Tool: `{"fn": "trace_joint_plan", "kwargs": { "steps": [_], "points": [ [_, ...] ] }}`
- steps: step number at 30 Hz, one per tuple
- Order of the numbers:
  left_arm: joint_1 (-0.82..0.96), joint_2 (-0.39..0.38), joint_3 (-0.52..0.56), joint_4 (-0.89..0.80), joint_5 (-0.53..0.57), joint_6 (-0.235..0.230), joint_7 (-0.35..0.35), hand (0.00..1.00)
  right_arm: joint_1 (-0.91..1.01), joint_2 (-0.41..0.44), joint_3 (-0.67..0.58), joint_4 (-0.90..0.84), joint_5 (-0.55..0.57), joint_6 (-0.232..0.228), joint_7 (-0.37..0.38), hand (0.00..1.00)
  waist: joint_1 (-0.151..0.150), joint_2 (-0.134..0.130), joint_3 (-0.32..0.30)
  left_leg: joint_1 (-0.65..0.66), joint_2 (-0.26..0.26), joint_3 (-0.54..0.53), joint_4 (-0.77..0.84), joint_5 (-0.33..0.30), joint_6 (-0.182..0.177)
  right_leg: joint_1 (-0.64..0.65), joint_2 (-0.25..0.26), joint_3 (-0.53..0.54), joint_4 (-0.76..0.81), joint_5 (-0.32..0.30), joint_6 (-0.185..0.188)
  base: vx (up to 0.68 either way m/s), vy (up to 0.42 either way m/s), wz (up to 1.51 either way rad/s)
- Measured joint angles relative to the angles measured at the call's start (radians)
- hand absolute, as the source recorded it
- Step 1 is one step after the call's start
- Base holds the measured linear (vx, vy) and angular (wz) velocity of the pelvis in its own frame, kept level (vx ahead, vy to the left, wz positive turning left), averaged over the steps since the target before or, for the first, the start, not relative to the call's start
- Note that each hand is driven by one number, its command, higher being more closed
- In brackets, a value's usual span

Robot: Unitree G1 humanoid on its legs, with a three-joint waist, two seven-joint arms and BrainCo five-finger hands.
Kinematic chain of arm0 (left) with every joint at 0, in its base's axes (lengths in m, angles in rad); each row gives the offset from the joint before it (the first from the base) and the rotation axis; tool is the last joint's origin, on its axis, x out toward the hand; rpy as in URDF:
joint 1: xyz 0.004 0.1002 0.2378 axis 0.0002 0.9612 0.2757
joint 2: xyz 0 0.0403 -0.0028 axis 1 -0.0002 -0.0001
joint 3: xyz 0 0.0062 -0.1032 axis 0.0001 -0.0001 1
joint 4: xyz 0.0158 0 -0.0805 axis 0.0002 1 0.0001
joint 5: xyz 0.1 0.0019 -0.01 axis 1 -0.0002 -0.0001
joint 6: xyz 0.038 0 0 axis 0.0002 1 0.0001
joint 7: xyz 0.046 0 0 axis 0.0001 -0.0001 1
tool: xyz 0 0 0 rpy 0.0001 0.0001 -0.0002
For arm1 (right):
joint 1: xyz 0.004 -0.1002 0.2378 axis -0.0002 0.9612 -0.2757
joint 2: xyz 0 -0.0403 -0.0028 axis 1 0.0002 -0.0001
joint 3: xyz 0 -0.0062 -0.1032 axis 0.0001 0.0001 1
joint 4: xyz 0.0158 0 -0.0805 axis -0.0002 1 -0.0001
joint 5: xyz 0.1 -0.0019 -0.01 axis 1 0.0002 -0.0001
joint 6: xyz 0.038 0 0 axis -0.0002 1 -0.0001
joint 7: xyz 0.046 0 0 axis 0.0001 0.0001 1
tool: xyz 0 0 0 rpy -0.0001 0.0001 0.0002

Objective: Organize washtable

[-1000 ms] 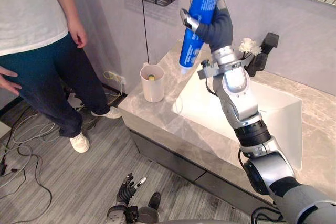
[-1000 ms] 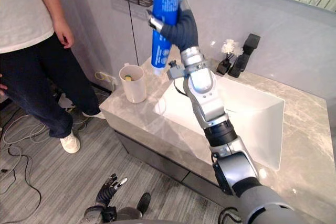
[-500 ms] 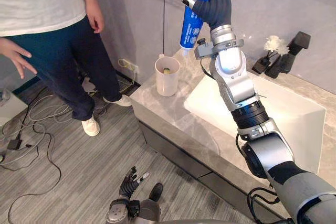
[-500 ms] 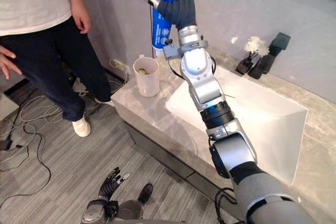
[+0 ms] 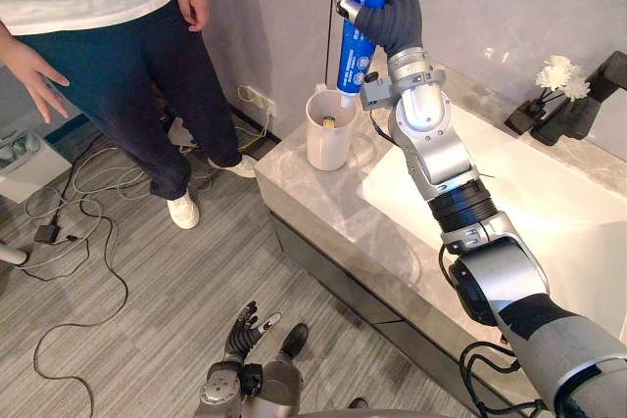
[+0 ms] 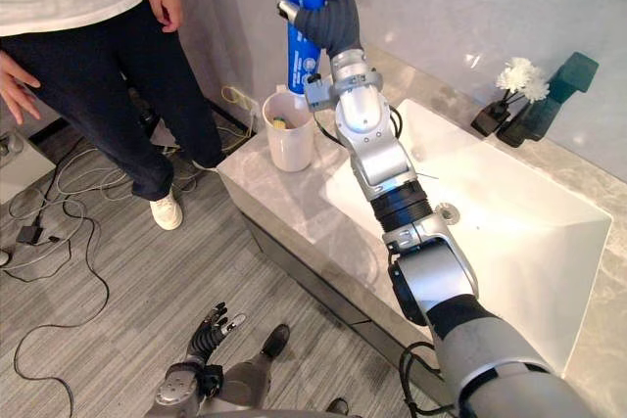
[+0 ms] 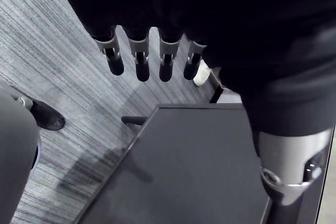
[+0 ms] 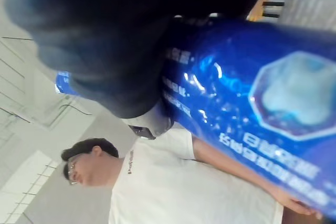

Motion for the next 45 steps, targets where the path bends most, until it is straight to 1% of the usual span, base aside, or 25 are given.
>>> {"fn": "trace_joint_plan", "kwargs": {
  "steps": [7,17,21,22,25,28,31,41,45],
  "points": [
    [-0.009,0.000,-0.001,0.000,-0.001,0.000,0.010,0.00,0.000,0.016,0.021,0.005,-0.001,0.004,0.001,1.00,0.000,0.000,0.017,-0.010,0.002,-0.001,0.000,0.003,-0.004,-0.013,0.001,0.000,0.008,-0.003,-0.003,0.00,0.000,0.00],
    [-0.011,0.000,-0.008,0.001,-0.001,0.000,0.017,0.00,0.000,0.030,0.041,0.050,-0.002,0.007,0.004,1.00,-0.001,0.001,0.020,-0.009,0.002,-0.002,0.000,0.003,-0.004,-0.013,0.001,0.000,0.009,-0.004,-0.003,0.00,0.000,0.00],
    [-0.012,0.000,-0.008,0.001,-0.001,-0.001,0.016,0.00,0.001,0.035,0.078,0.051,-0.003,0.007,0.009,1.00,-0.001,0.002,0.023,-0.009,0.002,-0.004,0.000,0.003,-0.004,-0.013,0.000,-0.002,0.014,-0.008,-0.003,0.00,-0.005,0.01],
    [-0.013,0.000,-0.008,0.001,-0.001,-0.001,0.016,0.00,0.001,0.036,0.078,0.052,-0.003,0.007,0.009,0.00,-0.001,0.002,0.025,-0.007,0.001,-0.006,0.000,0.003,-0.004,-0.013,-0.001,-0.003,0.018,-0.011,-0.002,-0.01,-0.025,0.05],
    [-0.014,0.008,-0.010,0.001,-0.001,-0.001,0.017,0.00,0.002,0.043,0.079,0.088,-0.014,0.008,0.010,0.00,-0.001,0.002,0.029,-0.001,0.001,-0.007,0.000,0.003,-0.004,-0.013,-0.004,-0.003,0.032,-0.018,-0.002,0.00,0.000,0.00],
    [-0.019,0.013,-0.022,0.002,-0.001,-0.001,0.017,0.00,0.024,0.043,0.080,0.091,-0.021,0.023,0.012,0.00,-0.002,0.003,0.034,-0.001,0.002,-0.007,0.000,0.003,-0.004,-0.013,-0.003,-0.003,0.033,-0.018,-0.002,0.00,0.000,0.00],
    [-0.025,0.018,-0.031,0.002,-0.002,-0.002,0.017,0.00,0.030,0.040,0.100,0.091,-0.025,0.023,0.013,0.00,-0.004,0.002,0.048,0.001,0.002,-0.006,0.000,0.003,-0.004,-0.014,-0.004,-0.002,0.039,-0.020,-0.001,0.00,0.000,0.00],
    [-0.026,0.018,-0.030,0.003,-0.001,-0.001,0.018,0.00,0.096,0.042,0.097,0.076,-0.029,0.020,0.025,0.00,-0.004,0.002,0.048,0.005,-0.001,-0.006,0.000,0.004,-0.003,-0.013,-0.009,-0.003,0.045,-0.022,0.001,0.00,-0.002,0.00],
    [-0.026,0.018,-0.030,0.006,-0.001,0.000,0.018,0.00,0.125,0.038,0.094,0.067,-0.028,0.017,0.025,0.00,-0.011,0.001,0.048,0.009,-0.004,-0.005,0.000,0.006,-0.001,-0.012,-0.014,-0.002,0.049,-0.023,0.003,0.00,0.000,0.00]
  ]
}}
